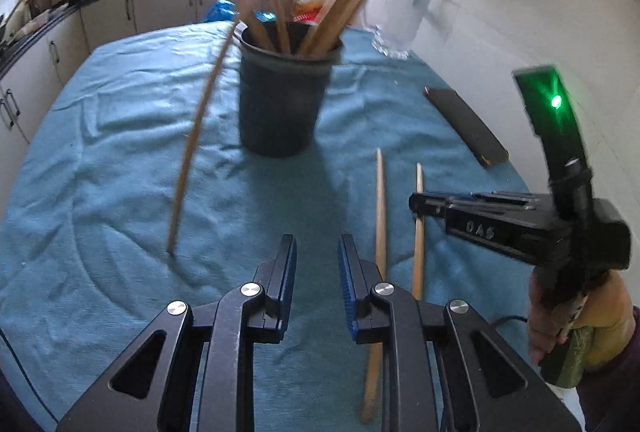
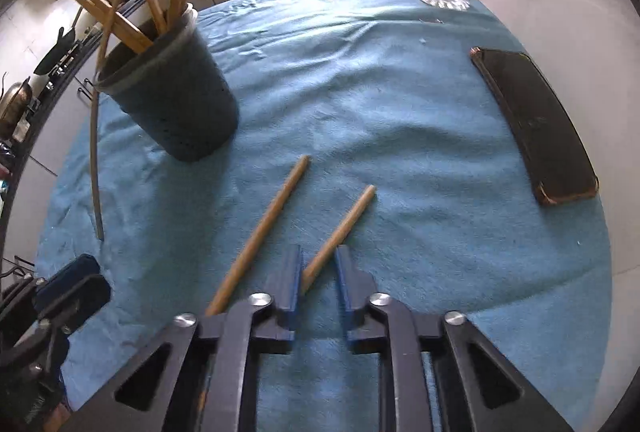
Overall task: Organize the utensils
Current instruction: 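Grasp a chopstick from the towel with the left gripper while the right gripper grasps another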
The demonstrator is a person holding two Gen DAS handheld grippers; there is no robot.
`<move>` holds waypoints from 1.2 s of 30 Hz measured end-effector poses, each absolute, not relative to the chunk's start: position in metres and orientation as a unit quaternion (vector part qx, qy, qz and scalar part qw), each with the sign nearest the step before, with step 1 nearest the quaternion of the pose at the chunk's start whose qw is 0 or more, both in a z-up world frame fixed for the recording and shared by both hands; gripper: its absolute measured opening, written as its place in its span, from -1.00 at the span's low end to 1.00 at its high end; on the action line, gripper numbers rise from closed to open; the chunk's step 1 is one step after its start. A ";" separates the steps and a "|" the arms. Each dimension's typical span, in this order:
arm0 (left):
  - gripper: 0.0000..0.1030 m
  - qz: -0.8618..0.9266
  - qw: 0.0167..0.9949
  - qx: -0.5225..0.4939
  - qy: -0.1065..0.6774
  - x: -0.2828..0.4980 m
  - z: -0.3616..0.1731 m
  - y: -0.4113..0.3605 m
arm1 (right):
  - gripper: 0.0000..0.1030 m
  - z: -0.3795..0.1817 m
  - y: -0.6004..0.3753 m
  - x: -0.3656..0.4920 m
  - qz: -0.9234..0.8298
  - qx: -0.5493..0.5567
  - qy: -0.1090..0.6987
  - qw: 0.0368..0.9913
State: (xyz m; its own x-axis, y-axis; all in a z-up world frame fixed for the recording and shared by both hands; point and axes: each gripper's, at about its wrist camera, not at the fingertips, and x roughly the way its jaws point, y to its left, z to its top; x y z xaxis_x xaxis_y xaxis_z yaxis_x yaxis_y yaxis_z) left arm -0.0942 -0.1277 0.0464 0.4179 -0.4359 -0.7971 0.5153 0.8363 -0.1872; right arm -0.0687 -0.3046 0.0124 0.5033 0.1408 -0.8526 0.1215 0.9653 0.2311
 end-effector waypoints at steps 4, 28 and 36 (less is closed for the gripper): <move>-0.55 -0.307 0.821 0.063 0.477 -0.097 0.035 -0.151 | -0.71 0.010 -0.323 -0.083 -0.009 0.127 0.501 0.856; -0.60 -0.279 0.803 0.067 0.522 -0.083 0.025 -0.176 | -0.64 0.009 -0.347 -0.115 -0.004 0.139 0.491 0.860; -0.58 -0.270 0.800 0.052 0.533 -0.040 0.015 -0.201 | -0.64 0.011 -0.346 -0.094 -0.022 0.145 0.498 0.854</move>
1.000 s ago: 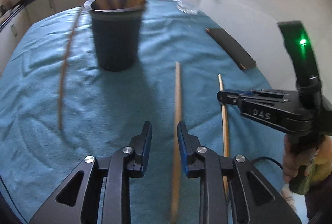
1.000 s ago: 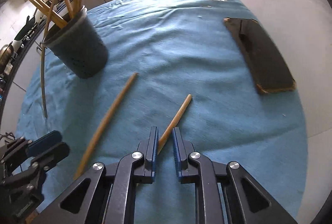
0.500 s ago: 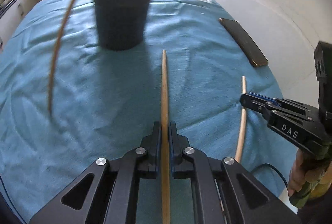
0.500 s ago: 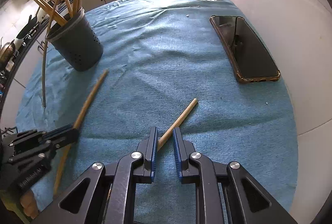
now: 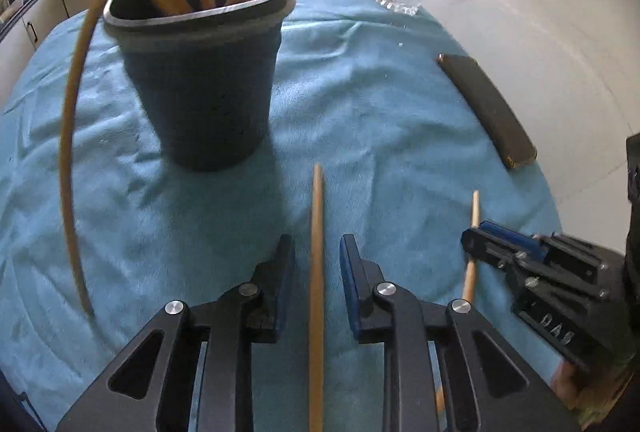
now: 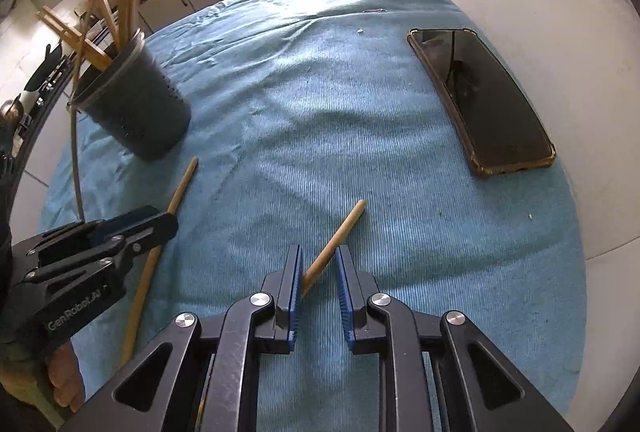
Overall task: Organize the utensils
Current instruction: 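Grasp a chopstick from the towel with the left gripper while the right gripper grasps another, then lift both held chopsticks and carry them toward the grey cup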
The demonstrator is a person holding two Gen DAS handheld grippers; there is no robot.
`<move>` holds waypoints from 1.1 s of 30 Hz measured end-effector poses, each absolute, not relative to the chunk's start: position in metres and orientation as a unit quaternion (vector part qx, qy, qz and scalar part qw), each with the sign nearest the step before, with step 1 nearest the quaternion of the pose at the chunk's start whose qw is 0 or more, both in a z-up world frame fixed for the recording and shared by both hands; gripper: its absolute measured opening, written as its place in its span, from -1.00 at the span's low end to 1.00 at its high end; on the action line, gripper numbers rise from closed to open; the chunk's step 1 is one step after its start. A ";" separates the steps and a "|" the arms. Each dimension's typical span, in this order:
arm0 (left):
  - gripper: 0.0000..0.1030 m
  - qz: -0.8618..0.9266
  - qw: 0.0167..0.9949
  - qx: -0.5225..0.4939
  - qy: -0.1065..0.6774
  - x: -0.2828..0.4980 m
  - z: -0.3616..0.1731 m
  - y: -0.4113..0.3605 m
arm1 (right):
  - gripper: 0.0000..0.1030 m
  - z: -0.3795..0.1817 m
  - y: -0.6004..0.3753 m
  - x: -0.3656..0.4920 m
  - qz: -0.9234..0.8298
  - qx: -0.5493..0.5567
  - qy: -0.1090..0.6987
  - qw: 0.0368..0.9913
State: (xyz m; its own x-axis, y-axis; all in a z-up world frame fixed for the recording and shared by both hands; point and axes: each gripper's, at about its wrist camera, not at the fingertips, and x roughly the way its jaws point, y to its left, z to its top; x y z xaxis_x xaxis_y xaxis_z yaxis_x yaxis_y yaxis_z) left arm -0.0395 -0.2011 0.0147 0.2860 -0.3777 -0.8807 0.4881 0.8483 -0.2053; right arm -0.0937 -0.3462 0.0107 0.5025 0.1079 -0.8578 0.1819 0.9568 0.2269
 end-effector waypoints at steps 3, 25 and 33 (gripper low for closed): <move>-0.58 -0.275 0.804 0.048 0.526 -0.037 0.014 -0.203 | -0.64 0.011 -0.346 -0.083 -0.030 0.143 0.496 0.856; -0.89 -0.251 0.880 0.013 0.403 -0.088 0.118 -0.129 | -0.83 0.117 -0.309 -0.137 0.005 0.120 0.331 0.936; -0.89 -0.249 0.899 0.024 0.359 -0.124 0.142 -0.107 | -0.85 0.144 -0.287 -0.177 0.020 0.102 0.287 0.952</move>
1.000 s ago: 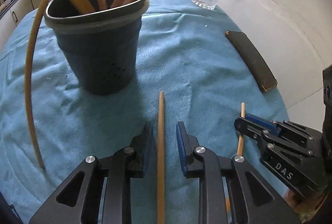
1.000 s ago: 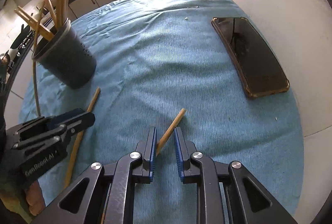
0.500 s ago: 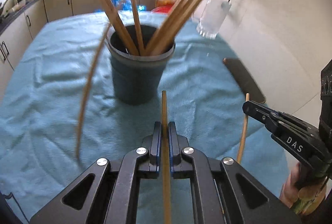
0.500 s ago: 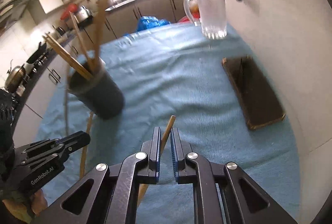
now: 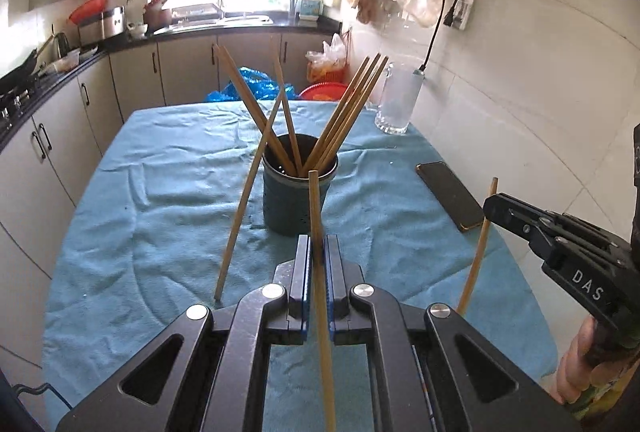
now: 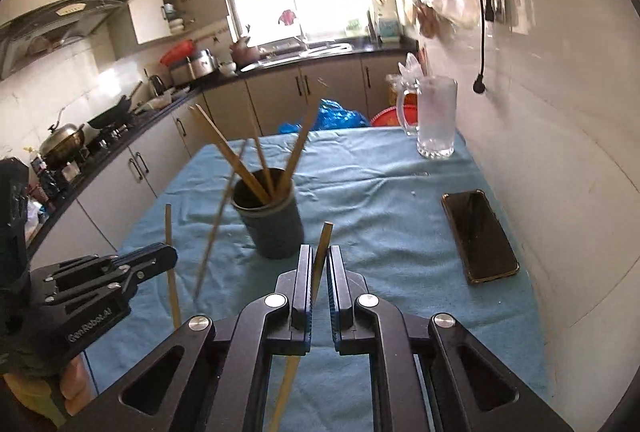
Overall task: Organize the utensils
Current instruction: 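Lift both held chopsticks and carry them toward the grey cup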
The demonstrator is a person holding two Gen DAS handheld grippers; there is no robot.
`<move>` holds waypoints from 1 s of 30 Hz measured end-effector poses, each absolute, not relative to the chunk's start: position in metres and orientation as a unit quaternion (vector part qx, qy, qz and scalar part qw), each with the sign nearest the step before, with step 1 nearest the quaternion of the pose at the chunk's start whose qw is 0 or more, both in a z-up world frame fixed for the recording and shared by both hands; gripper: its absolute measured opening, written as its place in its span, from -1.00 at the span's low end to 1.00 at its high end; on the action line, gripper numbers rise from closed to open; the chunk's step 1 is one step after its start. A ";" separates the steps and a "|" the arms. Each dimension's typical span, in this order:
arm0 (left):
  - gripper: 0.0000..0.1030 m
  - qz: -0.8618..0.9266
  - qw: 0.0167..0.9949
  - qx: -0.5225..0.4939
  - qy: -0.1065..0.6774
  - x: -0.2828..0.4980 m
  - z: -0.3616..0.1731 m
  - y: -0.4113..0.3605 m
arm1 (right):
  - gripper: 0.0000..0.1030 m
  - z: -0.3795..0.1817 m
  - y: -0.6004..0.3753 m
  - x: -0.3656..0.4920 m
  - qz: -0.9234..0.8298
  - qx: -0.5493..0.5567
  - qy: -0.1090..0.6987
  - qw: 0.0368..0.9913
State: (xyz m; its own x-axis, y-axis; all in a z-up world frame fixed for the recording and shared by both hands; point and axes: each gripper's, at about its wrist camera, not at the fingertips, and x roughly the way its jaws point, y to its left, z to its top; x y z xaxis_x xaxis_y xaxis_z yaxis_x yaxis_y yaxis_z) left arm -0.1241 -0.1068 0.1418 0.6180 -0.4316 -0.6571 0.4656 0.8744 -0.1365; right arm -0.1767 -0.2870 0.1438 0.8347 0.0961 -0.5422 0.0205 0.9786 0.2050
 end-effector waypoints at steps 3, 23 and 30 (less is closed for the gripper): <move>-0.89 -0.253 0.902 0.022 0.349 -0.135 0.150 -0.102 | -0.86 0.151 -0.281 -0.189 0.025 0.105 0.277 0.955; -0.90 -0.278 0.912 0.012 0.301 -0.185 0.191 -0.088 | -0.88 0.191 -0.263 -0.248 0.041 0.091 0.215 0.972; -0.90 -0.264 0.921 0.024 0.286 -0.188 0.205 -0.085 | -0.88 0.202 -0.261 -0.253 0.041 0.083 0.201 0.975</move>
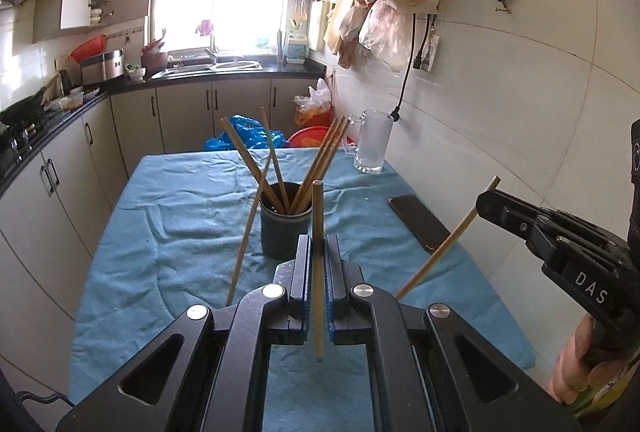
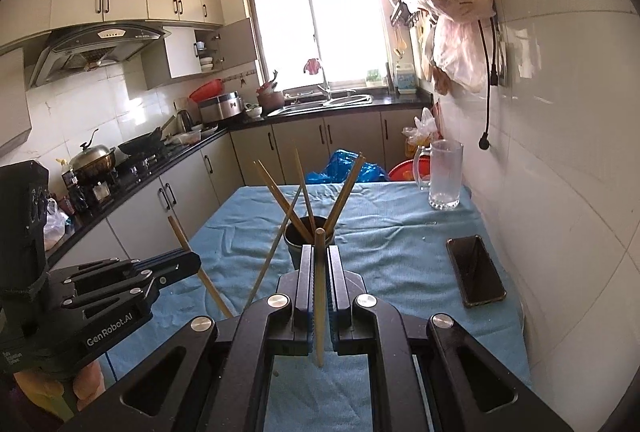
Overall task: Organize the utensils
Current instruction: 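Lift both held chopsticks and carry them toward the grey cup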
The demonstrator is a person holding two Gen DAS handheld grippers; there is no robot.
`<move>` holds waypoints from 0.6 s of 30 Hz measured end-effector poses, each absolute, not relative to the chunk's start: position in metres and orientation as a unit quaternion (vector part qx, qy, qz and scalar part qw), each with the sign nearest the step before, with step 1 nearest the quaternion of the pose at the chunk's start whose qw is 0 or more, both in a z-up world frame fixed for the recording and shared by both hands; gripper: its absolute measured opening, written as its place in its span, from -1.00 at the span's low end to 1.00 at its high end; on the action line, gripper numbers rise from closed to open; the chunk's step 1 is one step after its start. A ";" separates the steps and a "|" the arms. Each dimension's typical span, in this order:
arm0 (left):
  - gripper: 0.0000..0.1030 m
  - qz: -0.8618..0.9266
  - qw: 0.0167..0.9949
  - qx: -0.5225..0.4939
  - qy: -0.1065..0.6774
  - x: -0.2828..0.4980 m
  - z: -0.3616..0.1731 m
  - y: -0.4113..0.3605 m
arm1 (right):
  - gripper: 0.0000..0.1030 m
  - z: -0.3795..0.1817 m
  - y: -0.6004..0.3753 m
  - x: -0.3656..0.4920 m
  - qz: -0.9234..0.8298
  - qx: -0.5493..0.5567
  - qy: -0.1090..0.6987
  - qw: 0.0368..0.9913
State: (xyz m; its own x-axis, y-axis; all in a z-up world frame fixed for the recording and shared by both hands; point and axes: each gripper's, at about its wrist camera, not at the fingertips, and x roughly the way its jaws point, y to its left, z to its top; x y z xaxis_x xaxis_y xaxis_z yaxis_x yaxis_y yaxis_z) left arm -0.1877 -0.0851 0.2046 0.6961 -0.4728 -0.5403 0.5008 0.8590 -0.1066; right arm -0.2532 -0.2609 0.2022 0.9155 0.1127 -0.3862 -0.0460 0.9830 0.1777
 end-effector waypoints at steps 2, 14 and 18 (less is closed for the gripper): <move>-0.90 -0.258 0.923 0.031 0.284 -0.188 0.206 -0.085 | -0.88 0.205 -0.260 -0.254 0.041 0.080 0.200 0.976; -0.90 -0.233 0.929 0.054 0.284 -0.185 0.211 -0.081 | -0.88 0.216 -0.255 -0.253 0.040 0.071 0.191 0.978; -0.90 -0.230 0.929 0.057 0.282 -0.183 0.214 -0.080 | -0.88 0.220 -0.255 -0.251 0.040 0.070 0.189 0.979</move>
State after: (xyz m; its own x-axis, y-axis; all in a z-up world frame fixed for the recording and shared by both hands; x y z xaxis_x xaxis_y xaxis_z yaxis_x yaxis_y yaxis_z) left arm -0.1834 -0.0802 0.2135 0.7342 -0.3959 -0.5515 0.4608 0.8872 -0.0234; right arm -0.2512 -0.2551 0.2198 0.9254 0.1050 -0.3641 -0.0522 0.9870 0.1520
